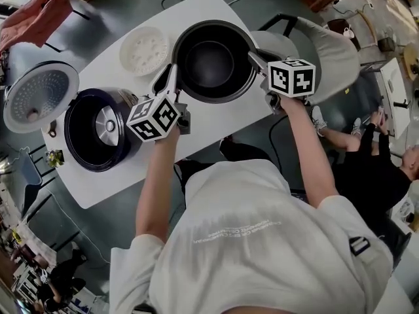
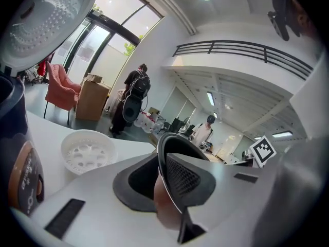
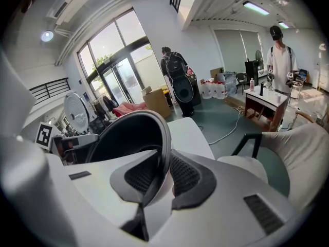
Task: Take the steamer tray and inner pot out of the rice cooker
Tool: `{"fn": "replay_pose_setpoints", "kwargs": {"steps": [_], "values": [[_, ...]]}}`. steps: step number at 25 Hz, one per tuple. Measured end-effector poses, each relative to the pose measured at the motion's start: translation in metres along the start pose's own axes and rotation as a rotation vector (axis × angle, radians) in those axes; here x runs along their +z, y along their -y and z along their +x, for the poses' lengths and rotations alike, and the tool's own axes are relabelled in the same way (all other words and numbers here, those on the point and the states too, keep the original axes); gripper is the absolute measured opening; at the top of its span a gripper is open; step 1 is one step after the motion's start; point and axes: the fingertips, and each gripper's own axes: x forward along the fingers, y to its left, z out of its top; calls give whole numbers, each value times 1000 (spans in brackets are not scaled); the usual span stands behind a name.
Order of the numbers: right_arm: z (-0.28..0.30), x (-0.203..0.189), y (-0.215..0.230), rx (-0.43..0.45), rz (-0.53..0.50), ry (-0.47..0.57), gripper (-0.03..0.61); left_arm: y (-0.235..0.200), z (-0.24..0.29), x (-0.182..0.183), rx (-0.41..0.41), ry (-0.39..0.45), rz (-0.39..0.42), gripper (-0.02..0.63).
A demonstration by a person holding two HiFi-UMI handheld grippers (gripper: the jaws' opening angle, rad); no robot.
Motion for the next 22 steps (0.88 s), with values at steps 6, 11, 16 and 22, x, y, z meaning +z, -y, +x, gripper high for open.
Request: {"fn": "replay_pose_setpoints", "kwargs": {"steps": [6,11,16,22], "values": [[29,-17,11,-24,-4,-56,92,-26,11,-28,29,-53,-43,57],[46,-16,16,-6,6,-72,91,-38,24,-31,58,-68,-44,60],[55,-10,17,21,32,-47,92,-49,31,-41,90,-106,-41,82],[67,4,21,39,44,-19,91,-54,41,-38,96,-94,-46,84]]}}
